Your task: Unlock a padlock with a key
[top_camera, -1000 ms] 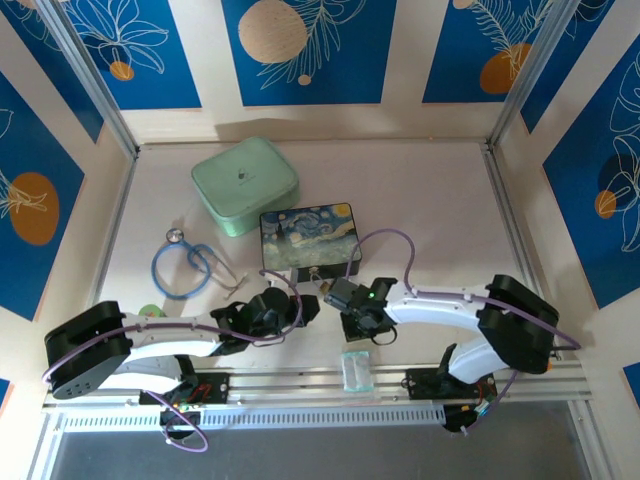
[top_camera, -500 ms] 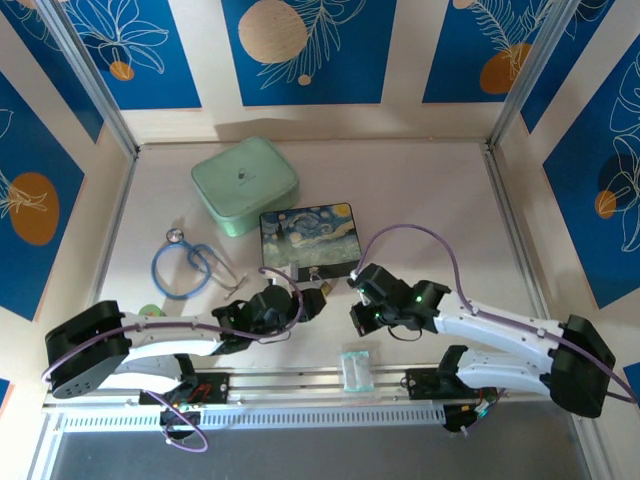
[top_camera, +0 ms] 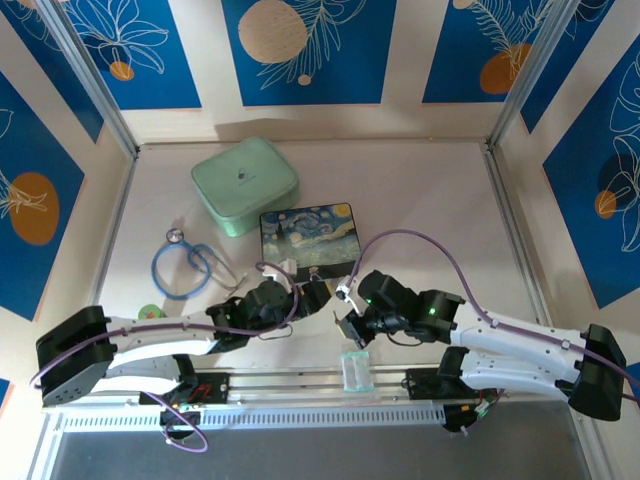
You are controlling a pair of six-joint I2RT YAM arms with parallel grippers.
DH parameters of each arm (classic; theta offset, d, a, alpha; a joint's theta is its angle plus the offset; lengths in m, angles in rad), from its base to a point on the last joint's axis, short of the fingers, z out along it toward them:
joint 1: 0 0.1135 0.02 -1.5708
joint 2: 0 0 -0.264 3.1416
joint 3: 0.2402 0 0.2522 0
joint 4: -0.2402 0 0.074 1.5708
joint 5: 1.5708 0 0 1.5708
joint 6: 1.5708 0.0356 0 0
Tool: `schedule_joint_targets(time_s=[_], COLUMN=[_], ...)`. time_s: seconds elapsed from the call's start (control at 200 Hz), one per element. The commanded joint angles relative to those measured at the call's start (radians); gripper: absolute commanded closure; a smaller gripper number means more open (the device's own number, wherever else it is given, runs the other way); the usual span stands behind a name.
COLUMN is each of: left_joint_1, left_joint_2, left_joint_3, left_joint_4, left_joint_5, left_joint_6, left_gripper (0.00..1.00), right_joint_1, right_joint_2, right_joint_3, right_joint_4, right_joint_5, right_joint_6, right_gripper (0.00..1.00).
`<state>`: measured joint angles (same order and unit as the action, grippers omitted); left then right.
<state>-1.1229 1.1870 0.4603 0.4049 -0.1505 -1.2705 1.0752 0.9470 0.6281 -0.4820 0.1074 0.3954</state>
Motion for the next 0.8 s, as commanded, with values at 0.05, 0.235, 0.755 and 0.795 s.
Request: schedule_joint_targets(time_s=[0.05, 0.235, 0.755, 0.795], left_joint_1=[0.004, 0.004, 0.008, 0.012], left_joint_2=[0.035, 0.085, 0.089, 0.092], left_joint_3=[0.057, 0.043, 0.041, 0.04], left_joint_4=[-0.043, 0.04, 0.005, 0.004], left_joint_5=[0.092, 0.138, 0.15, 0.151], left_joint_6=[0.002, -0.05, -0.057, -0.055], left_gripper=[0.47, 0.54, 0.81, 0.81], right_joint_1=[0.017, 0.016, -0.013, -0.016], right_joint_2=[0.013, 0.025, 0.061, 0.062], right_joint_3=[0.035, 0.048, 0.085, 0.089], right_joint_4=[0.016, 0.018, 0.004, 0.0], right_joint_5=[0.015, 0.055, 0.094, 0.089], right_joint_6=[-0.026, -0.03, -0.063, -0.066], right_gripper=[0.94, 0.94, 0.94, 0.94])
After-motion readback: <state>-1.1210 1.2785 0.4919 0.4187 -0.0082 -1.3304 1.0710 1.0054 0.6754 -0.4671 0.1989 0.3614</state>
